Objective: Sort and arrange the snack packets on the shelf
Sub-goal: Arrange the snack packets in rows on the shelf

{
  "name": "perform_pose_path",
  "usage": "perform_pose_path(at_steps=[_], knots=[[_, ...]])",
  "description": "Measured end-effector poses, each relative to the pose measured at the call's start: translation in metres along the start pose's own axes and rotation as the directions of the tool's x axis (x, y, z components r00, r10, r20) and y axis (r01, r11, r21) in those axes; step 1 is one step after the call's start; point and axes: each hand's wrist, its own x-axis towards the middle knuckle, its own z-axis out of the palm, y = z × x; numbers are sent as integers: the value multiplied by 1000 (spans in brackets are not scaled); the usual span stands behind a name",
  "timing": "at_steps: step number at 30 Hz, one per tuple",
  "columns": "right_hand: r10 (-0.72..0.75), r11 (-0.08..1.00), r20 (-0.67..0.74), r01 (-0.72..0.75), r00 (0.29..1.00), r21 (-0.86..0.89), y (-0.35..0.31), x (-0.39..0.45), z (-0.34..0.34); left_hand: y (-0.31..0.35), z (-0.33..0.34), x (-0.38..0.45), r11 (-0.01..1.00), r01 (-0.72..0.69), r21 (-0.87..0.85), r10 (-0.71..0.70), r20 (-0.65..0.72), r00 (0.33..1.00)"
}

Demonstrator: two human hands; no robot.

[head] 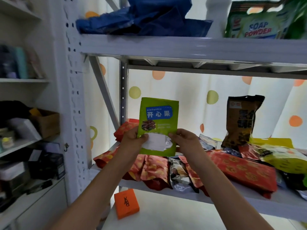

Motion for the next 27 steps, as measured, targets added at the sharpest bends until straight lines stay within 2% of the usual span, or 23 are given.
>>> perform_pose_path(at_steps=[3, 6, 10, 14, 16, 18, 20, 22, 24, 27], knots=[[-3, 1000, 25, 3, 1000, -6, 0, 0, 5, 4, -6, -6, 1000, 6, -23, -6, -12, 1000], [-11, 1000, 38, 11, 999, -6, -3, 0, 8, 8, -13, -9, 993, 29, -116, -28, 14, 1000], [-4, 1000, 77, 2, 997, 20, -7, -1, 14, 9, -21, -11, 966, 104, -238, -91, 63, 994], [7, 999, 95, -11, 995, 39, -6, -2, 21, 8, -29, -9, 934, 169, -316, -166, 36, 985], [4, 998, 96, -11, 995, 66, -7, -2, 24, 11, -31, -11, 959, 155, -239, -166, -24, 986], [-8, 995, 101, -1, 995, 95, -9, -5, 27, 14, -31, -13, 999, 46, 22, -42, -157, 987], [-23, 993, 103, 11, 994, 117, -14, -8, 32, 15, -32, -17, 928, -83, 362, 184, -254, 950], [-35, 989, 105, 19, 994, 150, -18, -11, 37, 17, -32, -21, 808, -183, 560, 361, -224, 905], [-64, 988, 107, 48, 992, 146, -21, -12, 42, 20, -29, -22, 794, -235, 560, 368, -137, 919], [-118, 984, 144, 96, 983, 148, -24, -14, 53, 26, -21, -24, 902, -220, 372, 255, -47, 966]])
